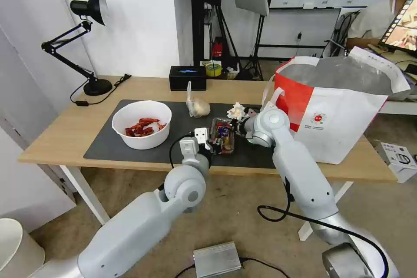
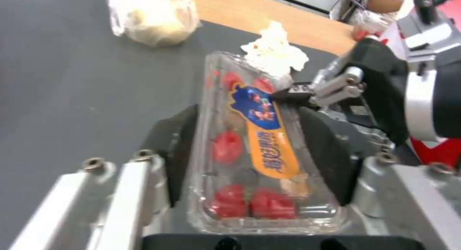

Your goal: Pick up the trash from the table and place it into the takeout bag.

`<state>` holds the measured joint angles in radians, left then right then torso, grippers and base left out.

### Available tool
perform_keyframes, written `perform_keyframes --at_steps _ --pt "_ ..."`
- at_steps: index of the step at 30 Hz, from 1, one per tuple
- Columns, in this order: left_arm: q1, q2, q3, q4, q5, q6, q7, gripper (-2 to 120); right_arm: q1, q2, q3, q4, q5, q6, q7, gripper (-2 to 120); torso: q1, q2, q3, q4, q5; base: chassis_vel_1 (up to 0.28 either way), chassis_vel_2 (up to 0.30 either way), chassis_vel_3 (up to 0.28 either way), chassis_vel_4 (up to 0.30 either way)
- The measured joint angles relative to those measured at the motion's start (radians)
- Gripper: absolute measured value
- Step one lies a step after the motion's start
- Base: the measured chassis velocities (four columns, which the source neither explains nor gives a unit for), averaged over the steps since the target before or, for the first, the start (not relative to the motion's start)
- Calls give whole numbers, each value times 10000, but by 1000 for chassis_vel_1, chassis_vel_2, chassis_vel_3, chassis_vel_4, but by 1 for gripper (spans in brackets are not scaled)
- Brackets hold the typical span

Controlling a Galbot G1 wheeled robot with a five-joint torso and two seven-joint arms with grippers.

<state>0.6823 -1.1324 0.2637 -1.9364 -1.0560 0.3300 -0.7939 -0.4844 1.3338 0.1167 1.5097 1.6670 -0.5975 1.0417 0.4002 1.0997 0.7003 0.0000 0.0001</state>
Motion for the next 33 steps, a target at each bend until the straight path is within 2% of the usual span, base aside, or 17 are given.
perform_keyframes --at_steps 2,3,6,8,9,26,33 --pt "92 102 -112 -114 -1 0 2 74 0 -1 9 43 -9 0 -7 0 0 0 0 1 0 0 0 0 0" --pt "92 102 -112 -114 -1 0 2 74 0 -1 9 43 -9 0 -7 0 0 0 0 1 0 0 0 0 0" --pt "272 261 -291 -310 34 0 21 89 0 -44 35 130 -12 1 -59 0 0 0 -1 2 0 0 0 0 0" --pt "312 287 -326 -341 60 0 25 91 0 -52 48 147 -16 1 -70 0 0 0 -1 1 0 0 0 0 0" --pt "431 361 -445 -437 126 0 35 97 -9 -82 93 227 -26 3 -112 0 0 0 -1 1 -2 0 0 0 0" --pt "1415 925 -1285 -1129 399 -2 201 100 -17 -289 180 955 26 22 -275 0 -1 2 -3 1 -1 0 0 0 0" --pt "2041 1312 -1857 -1575 404 -8 220 100 422 -474 183 1493 415 135 -211 0 -3 2 -3 0 -2 0 0 0 0"
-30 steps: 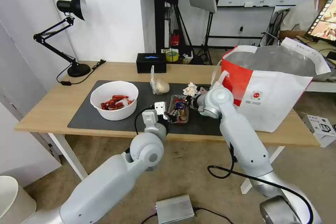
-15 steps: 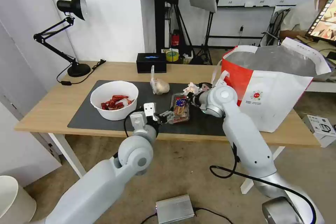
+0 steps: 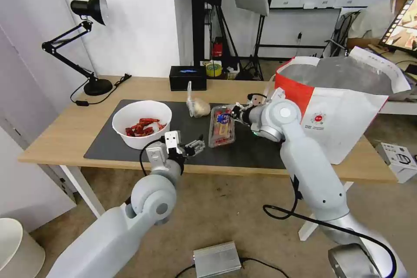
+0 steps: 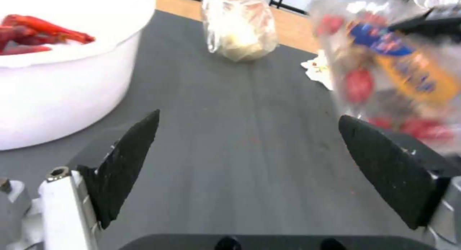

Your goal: Pick up the trash from the table and place it into the takeout bag.

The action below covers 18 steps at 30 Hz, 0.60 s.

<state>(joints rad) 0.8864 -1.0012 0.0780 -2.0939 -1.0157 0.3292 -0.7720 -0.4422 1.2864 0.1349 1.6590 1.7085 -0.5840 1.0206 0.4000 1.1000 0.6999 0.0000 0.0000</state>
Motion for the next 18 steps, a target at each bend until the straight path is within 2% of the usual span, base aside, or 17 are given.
perform_keyframes --at_steps 9,11,18 --pt "726 143 -710 -386 134 -2 50 100 539 -105 -47 292 412 90 175 0 0 0 0 -2 0 0 0 0 0" --pt "1088 221 -1059 -583 237 -6 71 100 975 -58 -111 351 773 201 378 0 0 0 0 3 0 0 0 0 0" --pt "1260 260 -1317 -721 267 -13 77 100 1628 -84 -108 441 1104 377 723 0 0 2 0 -1 0 0 0 0 0"
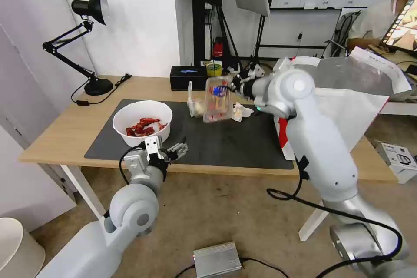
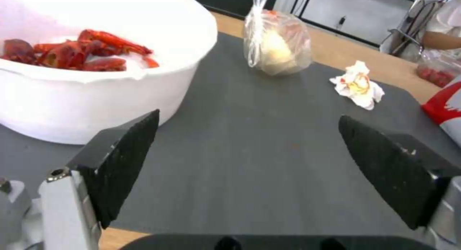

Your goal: Pick up the trash from the table and place it into the takeout bag.

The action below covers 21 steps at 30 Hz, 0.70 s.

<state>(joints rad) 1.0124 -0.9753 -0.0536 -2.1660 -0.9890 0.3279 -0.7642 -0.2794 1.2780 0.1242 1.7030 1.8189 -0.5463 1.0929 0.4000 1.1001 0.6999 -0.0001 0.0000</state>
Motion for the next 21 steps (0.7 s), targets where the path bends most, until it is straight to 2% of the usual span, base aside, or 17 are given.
perform_keyframes --at_steps 13,21 --pt "163 -27 -149 -114 92 -22 -23 100 919 -454 191 389 445 171 607 0 0 0 0 1 0 0 0 0 0" --pt "204 -104 -169 -122 153 -28 -47 100 1692 -1013 180 315 941 317 1011 0 0 0 0 0 1 0 0 0 0"
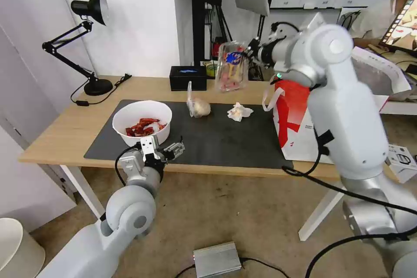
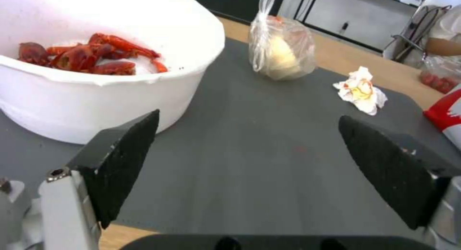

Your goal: Pick up the trash from the table and place it into the takeout bag.

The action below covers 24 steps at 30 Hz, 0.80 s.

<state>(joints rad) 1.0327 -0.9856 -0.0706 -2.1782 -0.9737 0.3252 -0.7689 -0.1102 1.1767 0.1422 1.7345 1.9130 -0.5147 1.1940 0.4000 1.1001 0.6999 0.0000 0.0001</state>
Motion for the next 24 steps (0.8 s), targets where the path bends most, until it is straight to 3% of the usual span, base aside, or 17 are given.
perform_keyframes --at_steps 8,10,24 --pt "-1 -81 55 39 67 0 -8 100 292 -401 93 -105 218 97 135 0 0 -1 0 1 1 0 0 0 0" --pt "35 -253 152 154 235 -1 -12 100 639 -1197 193 -116 552 194 196 0 0 0 0 0 1 0 0 0 0" --pt "-35 -377 388 269 309 -4 -11 100 447 -2829 868 285 1054 388 409 0 0 -2 0 -1 1 0 0 0 0"
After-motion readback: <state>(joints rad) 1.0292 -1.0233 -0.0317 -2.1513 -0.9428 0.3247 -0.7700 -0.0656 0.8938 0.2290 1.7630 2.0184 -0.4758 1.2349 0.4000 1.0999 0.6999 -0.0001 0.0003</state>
